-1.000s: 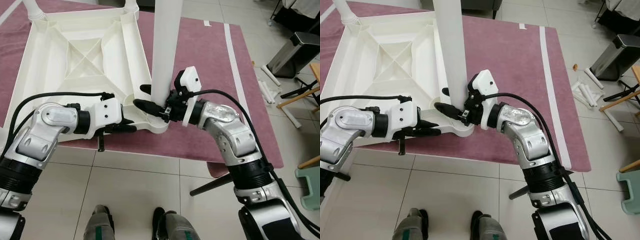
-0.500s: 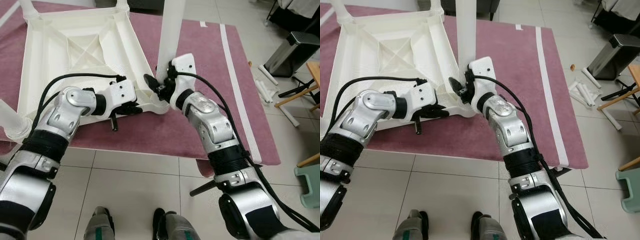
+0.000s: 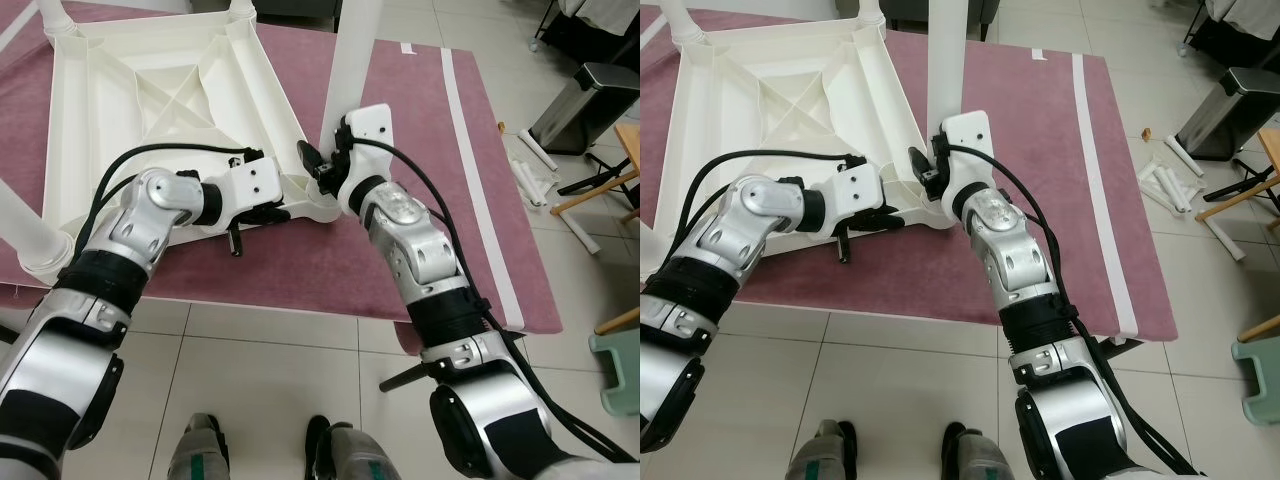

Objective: Building children table

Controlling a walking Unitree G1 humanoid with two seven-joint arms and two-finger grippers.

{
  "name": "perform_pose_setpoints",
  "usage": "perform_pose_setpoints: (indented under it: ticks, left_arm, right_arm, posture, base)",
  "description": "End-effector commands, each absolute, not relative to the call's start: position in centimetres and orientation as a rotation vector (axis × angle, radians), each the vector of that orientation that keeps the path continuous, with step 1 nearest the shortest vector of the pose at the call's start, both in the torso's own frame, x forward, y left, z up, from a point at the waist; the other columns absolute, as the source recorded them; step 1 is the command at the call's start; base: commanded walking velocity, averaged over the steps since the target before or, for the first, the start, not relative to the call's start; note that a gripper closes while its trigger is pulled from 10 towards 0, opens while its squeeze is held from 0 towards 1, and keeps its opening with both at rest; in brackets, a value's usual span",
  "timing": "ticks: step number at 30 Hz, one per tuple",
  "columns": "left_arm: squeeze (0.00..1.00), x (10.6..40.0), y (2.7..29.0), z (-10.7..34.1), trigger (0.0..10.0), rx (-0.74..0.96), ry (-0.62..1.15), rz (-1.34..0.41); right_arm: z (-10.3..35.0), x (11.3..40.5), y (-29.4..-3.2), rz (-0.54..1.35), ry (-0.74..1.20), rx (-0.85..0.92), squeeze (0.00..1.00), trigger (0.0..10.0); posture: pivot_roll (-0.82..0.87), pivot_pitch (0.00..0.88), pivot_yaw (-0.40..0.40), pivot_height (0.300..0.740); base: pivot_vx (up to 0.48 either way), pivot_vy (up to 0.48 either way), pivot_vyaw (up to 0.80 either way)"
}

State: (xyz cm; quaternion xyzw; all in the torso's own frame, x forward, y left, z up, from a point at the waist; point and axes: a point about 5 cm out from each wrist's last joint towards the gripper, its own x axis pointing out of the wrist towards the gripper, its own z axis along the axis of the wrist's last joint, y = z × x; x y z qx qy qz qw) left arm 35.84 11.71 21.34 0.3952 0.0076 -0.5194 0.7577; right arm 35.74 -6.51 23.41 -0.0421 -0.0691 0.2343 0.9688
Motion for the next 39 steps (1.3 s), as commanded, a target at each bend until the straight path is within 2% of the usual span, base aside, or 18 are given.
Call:
perform_pose_setpoints:
  ticks: [1,6,7,8,9,10,22,23,28,35,36,37,38,39]
  left_arm:
    - [0.0,35.3,12.2,21.5,0.0,0.917,-0.034,-1.114]
    - [0.0,34.5,12.5,20.7,0.0,0.899,-0.036,-1.144]
    - [0.0,34.5,12.4,20.4,0.9,0.894,-0.039,-1.142]
    - [0.0,34.5,12.4,20.4,0.9,0.894,-0.039,-1.142]
    - [0.32,34.6,12.2,20.1,5.6,0.886,-0.041,-1.136]
    - [1.0,34.6,11.9,19.8,10.0,0.876,-0.04,-1.138]
    - [1.0,34.1,11.7,18.1,10.0,0.864,0.006,-1.157]
    - [0.0,34.1,11.7,18.3,10.0,0.852,0.004,-1.147]
    - [0.0,34.7,11.5,19.6,10.0,0.753,-0.019,-1.092]
    - [0.0,35.2,11.5,19.6,10.0,0.728,0.01,-1.079]
    - [0.0,35.4,11.4,19.3,8.8,0.734,0.029,-1.076]
    - [0.0,35.4,11.4,19.3,8.8,0.734,0.029,-1.076]
    - [0.0,35.5,11.3,19.3,7.3,0.729,0.034,-1.077]
    - [0.0,35.5,11.2,19.2,7.3,0.724,0.036,-1.079]
  right_arm:
    - [20.6,35.5,-7.3,0.485,0.023,-0.091,0.0,10.0]
    - [19.7,33.6,-6.4,0.619,0.024,-0.051,0.0,10.0]
    - [19.2,33.3,-6.3,0.633,0.037,-0.059,0.0,10.0]
    - [19.2,33.3,-6.3,0.633,0.037,-0.059,0.0,10.0]
    - [18.9,33.3,-6.2,0.633,0.044,-0.069,0.0,10.0]
    - [18.8,33.3,-6.2,0.631,0.046,-0.075,0.0,10.0]
    - [18.5,32.9,-6.0,0.638,0.057,-0.082,0.0,10.0]
    - [18.3,32.8,-6.0,0.647,0.061,-0.082,0.0,10.0]
    - [18.0,32.5,-6.0,0.669,0.067,-0.08,0.0,10.0]
    - [18.0,32.4,-5.8,0.678,0.066,-0.077,0.0,10.0]
    - [18.0,32.4,-5.7,0.679,0.064,-0.076,0.0,10.0]
    - [18.0,32.4,-5.7,0.679,0.064,-0.076,0.0,10.0]
    - [18.0,32.4,-5.7,0.68,0.063,-0.076,0.0,10.0]
    - [18.0,32.4,-5.7,0.68,0.063,-0.076,0.0,10.0]
  posture:
    - [0.11,0.221,-0.026,0.74]
    - [0.11,0.22,-0.03,0.74]
    - [0.11,0.221,-0.031,0.74]
    - [0.11,0.221,-0.031,0.74]
    - [0.11,0.221,-0.031,0.74]
    - [0.11,0.222,-0.03,0.74]
    - [0.1,0.224,-0.03,0.74]
    - [0.1,0.222,-0.031,0.74]
    - [0.11,0.219,-0.033,0.74]
    - [0.11,0.214,-0.031,0.74]
    - [0.11,0.212,-0.03,0.74]
    - [0.11,0.212,-0.03,0.74]
    - [0.11,0.212,-0.03,0.74]
    - [0.11,0.212,-0.03,0.74]
  base:
    - [0.0,0.0,0.0]
    - [0.0,0.0,0.0]
    - [0.0,0.0,0.0]
    - [0.0,0.0,0.0]
    - [0.0,0.0,0.0]
    - [0.0,0.0,0.0]
    - [0.0,0.0,0.0]
    - [0.0,0.0,0.0]
    - [0.0,0.0,0.0]
    - [0.0,0.0,0.0]
    - [0.0,0.0,0.0]
    - [0.0,0.0,0.0]
    - [0.0,0.0,0.0]
    - [0.0,0.0,0.0]
